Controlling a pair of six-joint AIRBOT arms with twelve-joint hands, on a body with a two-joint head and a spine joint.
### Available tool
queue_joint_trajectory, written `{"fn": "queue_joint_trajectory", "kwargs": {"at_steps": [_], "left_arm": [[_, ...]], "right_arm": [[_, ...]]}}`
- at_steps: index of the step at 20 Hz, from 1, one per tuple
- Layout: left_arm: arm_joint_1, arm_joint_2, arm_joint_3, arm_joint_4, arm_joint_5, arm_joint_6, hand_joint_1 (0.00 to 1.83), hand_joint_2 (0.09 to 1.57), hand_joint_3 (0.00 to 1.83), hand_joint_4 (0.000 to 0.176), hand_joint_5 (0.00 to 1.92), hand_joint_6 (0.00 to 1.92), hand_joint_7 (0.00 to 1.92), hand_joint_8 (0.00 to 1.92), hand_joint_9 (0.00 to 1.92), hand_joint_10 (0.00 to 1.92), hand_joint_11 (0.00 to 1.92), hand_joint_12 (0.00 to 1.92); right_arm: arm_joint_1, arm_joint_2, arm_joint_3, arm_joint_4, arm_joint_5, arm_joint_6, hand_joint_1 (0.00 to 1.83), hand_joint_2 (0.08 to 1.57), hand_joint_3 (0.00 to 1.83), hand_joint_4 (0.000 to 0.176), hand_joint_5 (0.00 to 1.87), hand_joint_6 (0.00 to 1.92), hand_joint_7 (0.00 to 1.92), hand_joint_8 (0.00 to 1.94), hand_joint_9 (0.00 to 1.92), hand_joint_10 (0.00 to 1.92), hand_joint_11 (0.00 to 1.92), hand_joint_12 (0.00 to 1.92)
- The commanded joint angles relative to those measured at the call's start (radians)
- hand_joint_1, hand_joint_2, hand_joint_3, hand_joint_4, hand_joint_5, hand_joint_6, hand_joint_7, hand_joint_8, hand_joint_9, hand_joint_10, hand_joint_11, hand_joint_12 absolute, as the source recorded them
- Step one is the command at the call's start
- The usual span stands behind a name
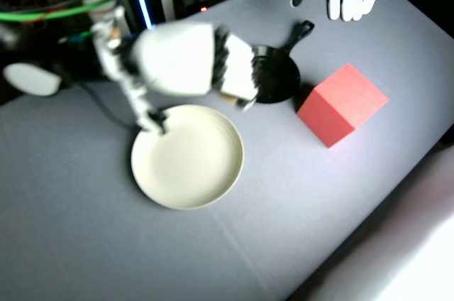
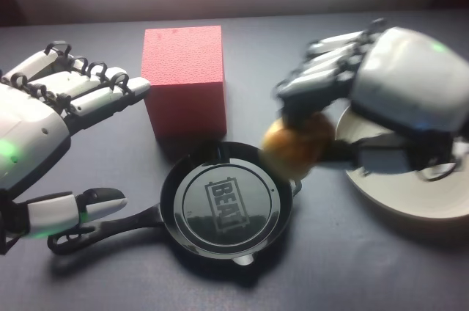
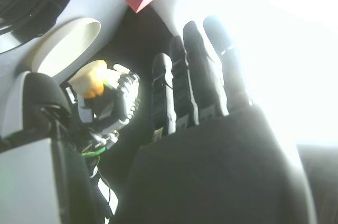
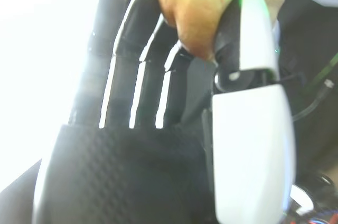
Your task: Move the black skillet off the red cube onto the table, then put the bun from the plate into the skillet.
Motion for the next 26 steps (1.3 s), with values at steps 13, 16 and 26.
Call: {"fn": "queue_joint_trajectory", "kwargs": {"at_steps": [13,16,26], "left_arm": [[0.034,0.024,-0.009,-0.025,-0.172,0.003,0.31,1.19,0.0,0.0,0.39,0.0,0.44,0.0,0.45,0.01,0.0,1.09],[0.04,0.024,-0.012,-0.03,-0.185,0.003,0.34,1.17,0.0,0.035,0.38,0.0,0.42,0.0,0.43,0.0,0.0,1.01],[0.056,0.007,-0.016,-0.052,-0.314,-0.001,0.17,1.25,0.01,0.0,0.35,0.0,0.45,0.0,0.51,0.02,0.0,1.27]], "right_arm": [[0.055,-0.14,0.064,-0.017,-0.101,0.027,0.84,1.0,0.0,0.159,0.12,0.0,0.17,0.0,0.16,0.04,0.0,0.61],[0.019,-0.058,0.033,0.033,-0.024,0.027,0.91,0.96,0.0,0.126,0.11,0.0,0.14,0.0,0.11,0.0,0.0,0.31],[-0.284,0.179,-0.099,0.376,0.53,-0.007,0.72,1.12,0.02,0.08,0.17,0.0,0.31,0.01,0.3,0.01,0.15,0.16]]}}
